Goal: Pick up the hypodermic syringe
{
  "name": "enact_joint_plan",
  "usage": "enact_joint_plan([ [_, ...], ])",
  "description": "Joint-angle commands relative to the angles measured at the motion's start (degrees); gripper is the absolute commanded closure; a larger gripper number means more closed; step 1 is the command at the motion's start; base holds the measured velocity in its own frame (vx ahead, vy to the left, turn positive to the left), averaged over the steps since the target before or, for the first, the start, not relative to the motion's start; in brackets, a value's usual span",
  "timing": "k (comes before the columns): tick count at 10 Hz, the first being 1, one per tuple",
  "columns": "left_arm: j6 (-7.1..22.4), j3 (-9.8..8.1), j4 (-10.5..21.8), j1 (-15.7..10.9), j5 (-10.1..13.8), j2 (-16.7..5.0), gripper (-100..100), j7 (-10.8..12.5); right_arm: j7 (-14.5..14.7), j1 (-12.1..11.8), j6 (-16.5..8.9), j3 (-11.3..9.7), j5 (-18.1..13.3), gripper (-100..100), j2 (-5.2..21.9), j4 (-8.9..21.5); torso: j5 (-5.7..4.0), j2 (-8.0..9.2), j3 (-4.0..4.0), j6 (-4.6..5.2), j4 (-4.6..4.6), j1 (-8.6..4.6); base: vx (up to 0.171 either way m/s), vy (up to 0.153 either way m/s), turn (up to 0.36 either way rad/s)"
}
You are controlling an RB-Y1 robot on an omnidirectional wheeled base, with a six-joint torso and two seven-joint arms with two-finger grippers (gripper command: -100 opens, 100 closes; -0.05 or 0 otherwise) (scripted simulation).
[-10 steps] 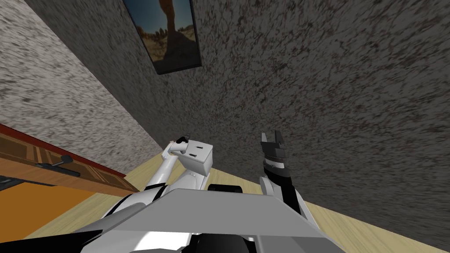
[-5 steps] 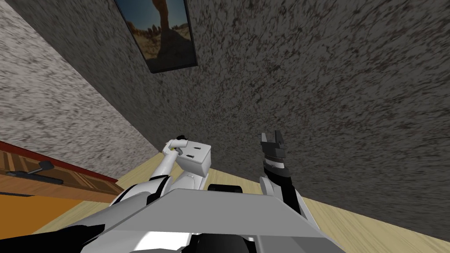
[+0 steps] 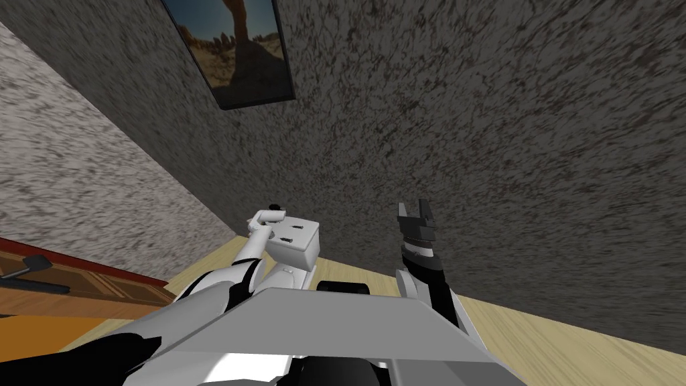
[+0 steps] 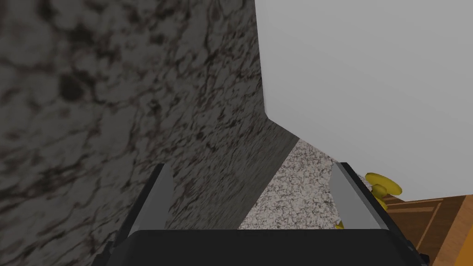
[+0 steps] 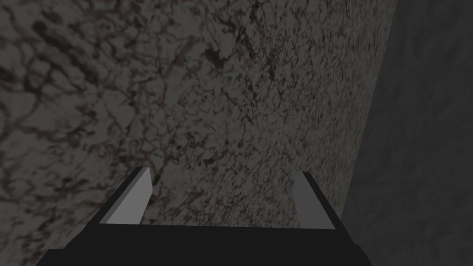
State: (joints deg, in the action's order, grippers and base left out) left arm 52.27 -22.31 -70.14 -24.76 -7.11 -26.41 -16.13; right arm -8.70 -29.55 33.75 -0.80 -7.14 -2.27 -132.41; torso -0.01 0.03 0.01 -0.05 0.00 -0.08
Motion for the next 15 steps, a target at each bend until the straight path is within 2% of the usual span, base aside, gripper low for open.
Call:
enact_joint_plan([
  [1,2.9,-0.90,2.9,-2.3,-0.1,-0.8,-100,-1.3,0.0,0.0,0.0,0.0,0.0,0,0.0,0.0,0.00,0.00,0.00,0.00,0.00,0.00,0.000,-0.018,-0.077],
  [2,4.4,-0.90,3.6,-2.3,-0.1,-0.8,-100,-1.3,0.0,0.0,0.0,0.0,0.0,0,0.0,0.0,-0.01,-0.01,0.00,0.02,0.00,-0.01,0.001,-0.014,-0.043],
  [3,6.5,-1.63,5.4,-4.3,-0.2,-1.4,-100,-2.3,0.0,0.0,0.0,0.0,0.0,0,0.0,0.0,0.01,-0.01,-0.01,0.00,-0.01,0.00,-0.001,-0.018,-0.080],
  [4,7.4,-1.63,6.5,-4.3,-0.2,-1.4,-100,-2.3,0.0,0.0,0.0,0.0,0.0,0,0.0,0.0,0.00,-0.01,-0.01,0.02,0.00,-0.01,-0.001,-0.014,-0.043],
  [5,9.6,-2.33,8.3,-6.1,-0.3,-2.0,-100,-3.3,0.0,0.0,0.0,0.0,0.0,0,0.0,0.0,0.01,0.00,0.00,-0.01,0.00,0.01,-0.001,-0.019,-0.074],
  [6,10.2,-2.33,9.4,-6.1,-0.3,-2.0,-100,-3.3,0.0,0.0,0.0,0.0,0.0,0,0.0,0.0,0.00,-0.01,0.00,0.02,0.00,-0.01,-0.001,-0.013,-0.037],
  [7,12.4,-2.99,11.2,-7.9,-0.4,-2.5,-100,-4.3,0.0,0.0,0.0,0.0,0.0,0,0.0,0.0,0.01,0.00,0.00,-0.01,-0.01,0.01,-0.002,-0.016,-0.061],
  [8,13.0,-2.99,12.3,-7.9,-0.4,-2.5,-100,-4.3,0.0,0.0,0.0,0.0,0.0,0,0.0,0.0,0.00,0.00,0.00,0.01,0.00,0.00,-0.002,-0.012,-0.038],
  [9,15.4,-3.62,13.8,-9.7,-0.5,-3.0,-100,-5.2,0.0,0.0,0.0,0.0,0.0,0,0.0,0.0,0.01,0.01,0.00,-0.01,0.00,0.01,-0.001,-0.016,-0.057],
  [10,15.5,-3.62,15.0,-9.7,-0.5,-3.0,-100,-5.2,0.0,0.0,0.0,0.0,0.0,0,0.0,0.0,0.00,0.00,0.00,0.01,0.00,-0.01,-0.001,-0.011,-0.037],
  [11,18.0,-4.20,16.3,-11.3,-0.6,-3.5,-100,-6.0,0.0,0.0,0.0,0.0,0.0,0,0.0,0.0,0.01,0.00,0.00,-0.01,0.00,0.01,-0.001,-0.015,-0.057],
  [12,18.0,-4.20,17.6,-11.3,-0.6,-3.5,-100,-6.0,0.0,0.0,0.0,0.0,0.0,0,0.0,0.0,0.00,0.00,0.00,0.00,0.00,0.00,0.000,-0.010,-0.035],
  [13,20.3,-4.75,19.8,-12.8,-0.7,-3.9,-100,-6.8,0.0,0.0,0.0,0.0,0.0,0,0.0,0.0,0.01,0.00,0.00,-0.02,0.00,0.02,-0.001,-0.013,-0.059],
  [14,20.3,-4.75,20.1,-12.8,-0.7,-3.9,-100,-6.8,0.0,0.0,0.0,0.0,0.0,0,0.0,0.0,0.01,0.00,0.00,0.00,0.00,0.01,0.000,-0.010,-0.028],
  [15,22.4,-5.24,22.4,-14.2,-0.8,-4.3,-100,-7.6,0.0,0.0,0.0,0.0,0.0,0,0.0,0.0,0.01,0.00,0.00,-0.02,0.00,0.02,0.001,-0.013,-0.060],
])
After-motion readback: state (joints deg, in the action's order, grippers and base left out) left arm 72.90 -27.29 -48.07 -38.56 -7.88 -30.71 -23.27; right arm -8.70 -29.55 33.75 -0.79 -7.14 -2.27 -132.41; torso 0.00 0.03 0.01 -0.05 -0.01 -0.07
